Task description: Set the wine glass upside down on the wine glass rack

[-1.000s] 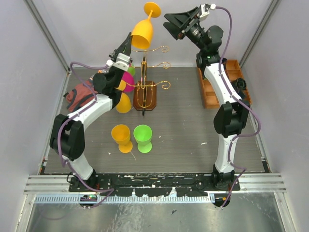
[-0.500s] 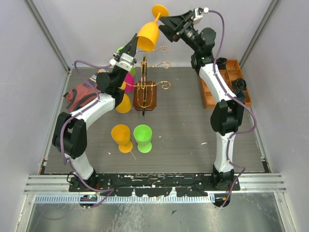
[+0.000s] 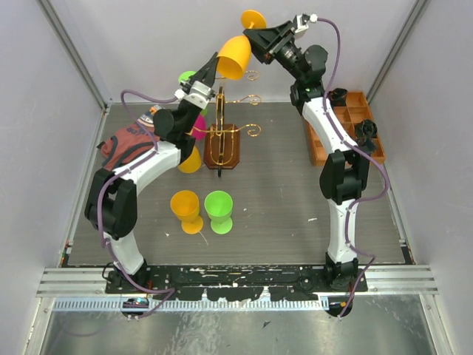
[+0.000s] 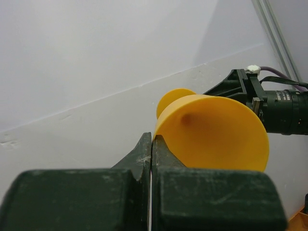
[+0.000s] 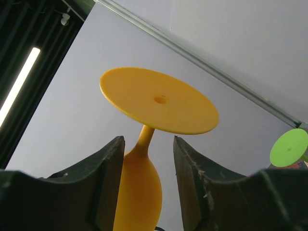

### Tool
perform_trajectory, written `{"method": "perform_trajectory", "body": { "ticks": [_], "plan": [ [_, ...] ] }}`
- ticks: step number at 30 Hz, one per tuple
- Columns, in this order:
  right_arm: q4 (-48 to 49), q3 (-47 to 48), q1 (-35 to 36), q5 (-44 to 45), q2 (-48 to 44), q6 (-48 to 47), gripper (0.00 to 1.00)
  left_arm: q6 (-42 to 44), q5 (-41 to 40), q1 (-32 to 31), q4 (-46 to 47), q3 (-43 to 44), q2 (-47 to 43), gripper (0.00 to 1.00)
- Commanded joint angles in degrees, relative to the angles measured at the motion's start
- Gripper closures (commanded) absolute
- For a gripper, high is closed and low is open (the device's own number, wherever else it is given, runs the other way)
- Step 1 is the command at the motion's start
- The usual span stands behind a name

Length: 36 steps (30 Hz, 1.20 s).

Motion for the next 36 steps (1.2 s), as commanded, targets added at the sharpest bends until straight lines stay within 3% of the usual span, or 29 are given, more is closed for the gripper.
{"method": "perform_trajectory", "body": {
  "ticks": [1, 10, 12, 15, 19, 22, 28, 32, 36],
  "plan": [
    [4.71, 3.72, 0.3, 0.06, -0.41, 0.56, 0.52, 0.11, 0.0, -0.49, 2.19, 2.65, 0.65, 1.0],
    [6.35, 3.63, 0.22, 0.19, -0.07, 0.32, 0.84, -0.02, 0.46, -1.04, 1.83, 2.32, 1.04, 0.96],
    [8.97, 2.84, 0.27, 1.3, -0.18, -0.17, 0.92, 0.03, 0.69, -1.19, 1.25, 2.0, 0.85, 0.88],
    [11.11, 2.13, -0.16, 4.1, -1.19, -5.29, 0.98, 1.08, 1.54, -1.48, 0.34, 0.78, 0.06, 0.67],
    [6.96, 2.06, -1.26, 9.16, -4.26, -19.38, 0.99, 1.66, 1.72, -1.48, -1.43, -2.4, -1.93, 0.43],
    [5.24, 1.36, -2.1, 13.44, -6.23, -29.89, 0.99, 2.08, 1.19, -1.48, -3.76, -5.32, -3.83, 0.33],
    [1.35, -1.32, -5.07, 16.1, -8.62, -44.56, 0.99, -0.18, -8.59, -1.48, -16.39, -5.57, -8.67, 0.31],
    [-3.41, -10.33, -6.18, 20.9, -12.35, -59.1, 0.99, 1.48, -12.63, -0.34, -25.53, -0.61, -10.4, 0.28],
    [-4.37, -20.29, -7.71, 24.08, -14.86, -67.35, 1.0, -0.31, -14.32, 2.04, -30.21, 3.38, -11.21, 0.28]
  ]
}}
